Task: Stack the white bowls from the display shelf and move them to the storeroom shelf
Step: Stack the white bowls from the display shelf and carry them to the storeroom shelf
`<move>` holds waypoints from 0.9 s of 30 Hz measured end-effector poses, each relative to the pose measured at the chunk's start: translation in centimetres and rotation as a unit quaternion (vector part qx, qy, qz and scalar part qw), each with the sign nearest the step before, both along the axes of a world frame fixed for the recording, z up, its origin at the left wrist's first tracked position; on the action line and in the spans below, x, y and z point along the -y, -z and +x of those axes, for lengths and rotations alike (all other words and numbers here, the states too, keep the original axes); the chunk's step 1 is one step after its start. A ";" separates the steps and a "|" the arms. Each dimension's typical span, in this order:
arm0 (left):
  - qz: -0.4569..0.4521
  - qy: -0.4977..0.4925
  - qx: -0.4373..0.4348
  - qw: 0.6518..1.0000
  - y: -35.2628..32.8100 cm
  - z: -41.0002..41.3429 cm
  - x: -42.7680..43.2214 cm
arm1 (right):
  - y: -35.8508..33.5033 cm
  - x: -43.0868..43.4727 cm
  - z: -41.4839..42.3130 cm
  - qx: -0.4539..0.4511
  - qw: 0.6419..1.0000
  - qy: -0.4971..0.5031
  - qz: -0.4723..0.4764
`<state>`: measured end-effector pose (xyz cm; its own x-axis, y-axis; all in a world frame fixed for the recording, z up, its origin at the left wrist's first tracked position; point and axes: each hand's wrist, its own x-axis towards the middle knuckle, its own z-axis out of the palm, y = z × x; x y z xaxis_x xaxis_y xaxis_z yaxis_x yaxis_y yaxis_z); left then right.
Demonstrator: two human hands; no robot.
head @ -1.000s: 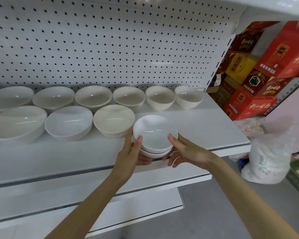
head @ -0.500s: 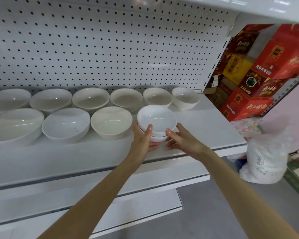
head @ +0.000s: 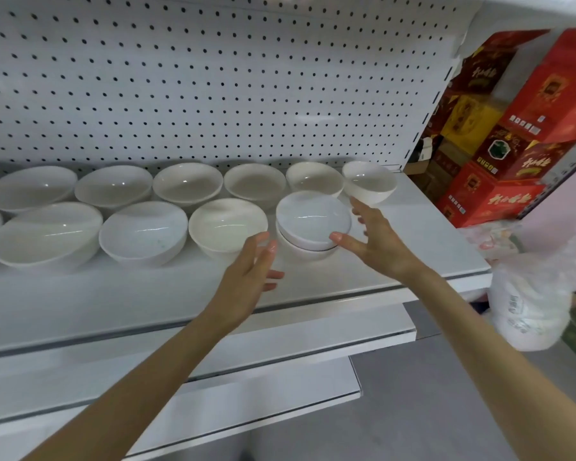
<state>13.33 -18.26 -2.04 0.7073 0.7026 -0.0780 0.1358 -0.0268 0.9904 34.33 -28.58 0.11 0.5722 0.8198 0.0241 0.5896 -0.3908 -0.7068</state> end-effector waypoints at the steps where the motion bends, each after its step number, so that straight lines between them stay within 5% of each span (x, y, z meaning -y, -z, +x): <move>1: 0.027 -0.017 0.010 0.999 -0.1 -1.3 -0.3 | -0.8 -0.2 -0.5 0.023 1.000 -0.018 0.004; 7: 0.147 -0.188 0.007 0.971 0.4 -9.6 -3.8 | -3.2 -5.1 -6.9 0.070 0.989 -0.129 0.032; 14: 0.079 -0.277 -0.037 0.957 2.3 -14.8 -7.4 | -1.4 -14.9 -13.7 0.115 0.960 -0.250 -0.055; 27: 0.013 -0.192 -0.014 0.981 2.0 -15.6 -11.0 | 0.3 -19.7 -15.6 0.189 0.942 -0.259 -0.102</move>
